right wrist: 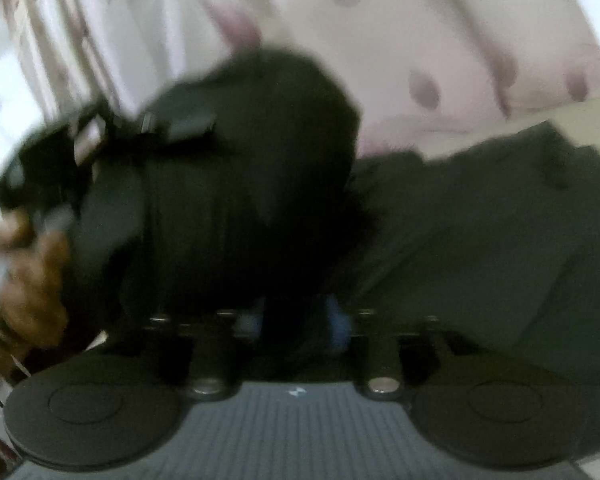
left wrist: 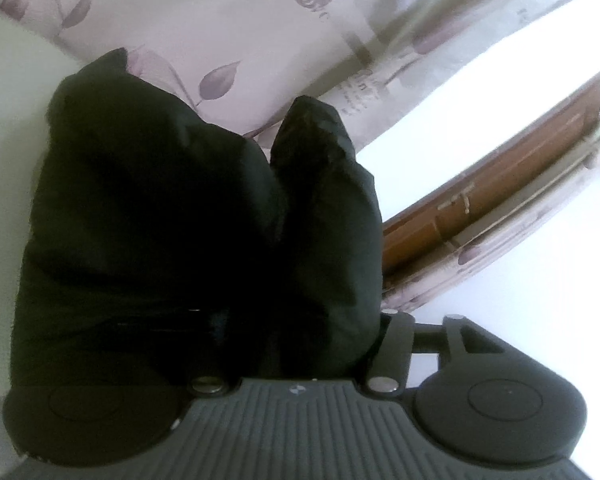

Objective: Fold large clothes

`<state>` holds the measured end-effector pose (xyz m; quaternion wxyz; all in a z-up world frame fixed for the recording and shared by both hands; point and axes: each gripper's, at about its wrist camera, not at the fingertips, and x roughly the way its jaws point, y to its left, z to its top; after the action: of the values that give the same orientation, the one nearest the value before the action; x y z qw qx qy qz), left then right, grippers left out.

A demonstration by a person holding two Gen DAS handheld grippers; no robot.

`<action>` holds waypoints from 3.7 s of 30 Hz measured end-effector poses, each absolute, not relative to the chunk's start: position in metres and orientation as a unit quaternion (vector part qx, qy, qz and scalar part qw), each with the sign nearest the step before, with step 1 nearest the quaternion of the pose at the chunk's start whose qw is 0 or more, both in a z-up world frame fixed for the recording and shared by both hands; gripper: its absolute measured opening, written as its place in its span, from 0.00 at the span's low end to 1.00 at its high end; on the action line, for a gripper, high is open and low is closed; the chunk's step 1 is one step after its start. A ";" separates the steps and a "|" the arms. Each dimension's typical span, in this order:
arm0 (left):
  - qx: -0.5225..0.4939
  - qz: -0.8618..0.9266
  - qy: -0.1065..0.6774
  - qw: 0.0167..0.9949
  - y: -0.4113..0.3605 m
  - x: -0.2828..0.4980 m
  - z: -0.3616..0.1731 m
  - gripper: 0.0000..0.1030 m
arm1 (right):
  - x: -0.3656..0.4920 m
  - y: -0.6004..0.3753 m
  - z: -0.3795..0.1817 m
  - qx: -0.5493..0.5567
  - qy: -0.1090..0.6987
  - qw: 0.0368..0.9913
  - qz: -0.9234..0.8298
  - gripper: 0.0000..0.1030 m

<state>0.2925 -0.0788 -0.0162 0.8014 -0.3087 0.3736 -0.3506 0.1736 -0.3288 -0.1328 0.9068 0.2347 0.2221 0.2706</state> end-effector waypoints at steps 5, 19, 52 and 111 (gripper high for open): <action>-0.284 -0.366 0.345 0.816 -0.097 0.280 -0.022 0.70 | 0.167 -0.365 -0.114 0.294 0.184 0.901 0.261 0.67; -0.175 -0.368 0.268 0.873 -0.151 0.250 -0.040 0.92 | 0.237 -0.391 -0.035 0.253 0.260 0.884 0.296 0.82; -0.072 -0.215 0.216 0.950 -0.108 0.122 -0.078 1.00 | 0.273 -0.308 -0.019 -0.034 0.269 0.933 0.237 0.21; -0.012 -0.147 0.241 0.959 -0.147 0.181 -0.137 0.54 | 0.337 -0.300 -0.003 -0.015 0.347 0.914 0.211 0.72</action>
<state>0.1813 -0.1466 -0.1368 0.9593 -0.0119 0.2406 -0.1472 0.3375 -0.2997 -0.0029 0.9136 -0.0154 0.3474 0.2110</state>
